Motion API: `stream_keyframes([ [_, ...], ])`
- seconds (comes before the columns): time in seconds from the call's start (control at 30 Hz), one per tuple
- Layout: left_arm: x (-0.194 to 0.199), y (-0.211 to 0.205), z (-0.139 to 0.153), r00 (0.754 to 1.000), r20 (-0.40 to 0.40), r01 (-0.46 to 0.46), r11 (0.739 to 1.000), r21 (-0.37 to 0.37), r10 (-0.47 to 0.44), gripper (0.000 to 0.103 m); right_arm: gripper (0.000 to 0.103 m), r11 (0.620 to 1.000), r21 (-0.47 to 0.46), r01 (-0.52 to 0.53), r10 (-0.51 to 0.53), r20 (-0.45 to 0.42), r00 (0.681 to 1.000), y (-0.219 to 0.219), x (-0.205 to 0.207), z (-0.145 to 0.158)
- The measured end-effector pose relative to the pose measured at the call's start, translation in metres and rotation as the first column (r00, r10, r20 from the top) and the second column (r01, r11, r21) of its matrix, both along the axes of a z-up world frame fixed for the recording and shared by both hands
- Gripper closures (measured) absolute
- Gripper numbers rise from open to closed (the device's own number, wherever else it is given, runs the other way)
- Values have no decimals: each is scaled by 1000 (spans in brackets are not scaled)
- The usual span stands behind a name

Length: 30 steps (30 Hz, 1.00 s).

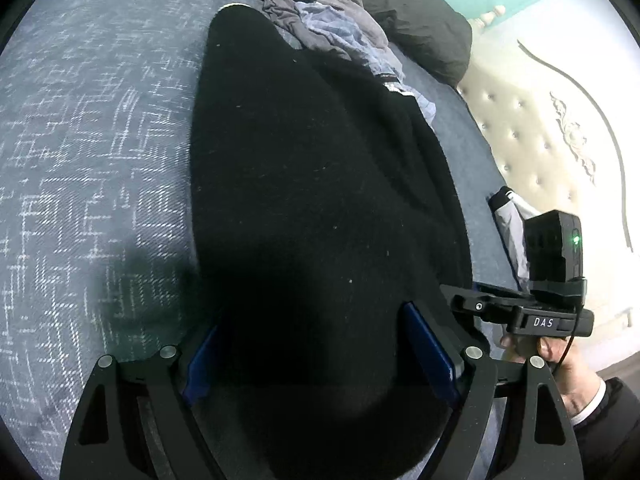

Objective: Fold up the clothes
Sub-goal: 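Grasp the folded black top's end with both tools and lift it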

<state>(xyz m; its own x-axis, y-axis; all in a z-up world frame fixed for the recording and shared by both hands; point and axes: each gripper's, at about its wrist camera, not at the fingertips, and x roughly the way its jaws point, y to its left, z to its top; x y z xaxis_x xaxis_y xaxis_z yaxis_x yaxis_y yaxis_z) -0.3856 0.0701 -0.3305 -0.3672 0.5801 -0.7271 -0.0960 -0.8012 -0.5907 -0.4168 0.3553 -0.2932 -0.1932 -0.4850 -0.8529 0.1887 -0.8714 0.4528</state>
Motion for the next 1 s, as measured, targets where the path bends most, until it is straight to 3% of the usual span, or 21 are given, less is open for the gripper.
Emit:
stream_keyframes([
  [0.13,2,3,1,1000,2,-5,1000,-9,5,17,44,1000,3,-30,30,0,1000,-3,-5,2],
  [0.57,-9,4,-4,1000,18,5,1000,-2,-5,17,43,1000,-10,-22,22,21,1000,-6,-14,-2],
  [0.63,-9,6,-1,1000,13,6,1000,-11,-6,24,56,1000,-16,-26,26,4,1000,-6,-11,0],
  [0.73,-12,9,1,1000,12,4,1000,-16,-3,28,67,999,-1,-37,37,-30,999,-10,-6,7],
  [1.0,-12,12,14,1000,-12,26,998,-52,-27,40,74,998,40,-51,55,-95,994,-18,-2,19],
])
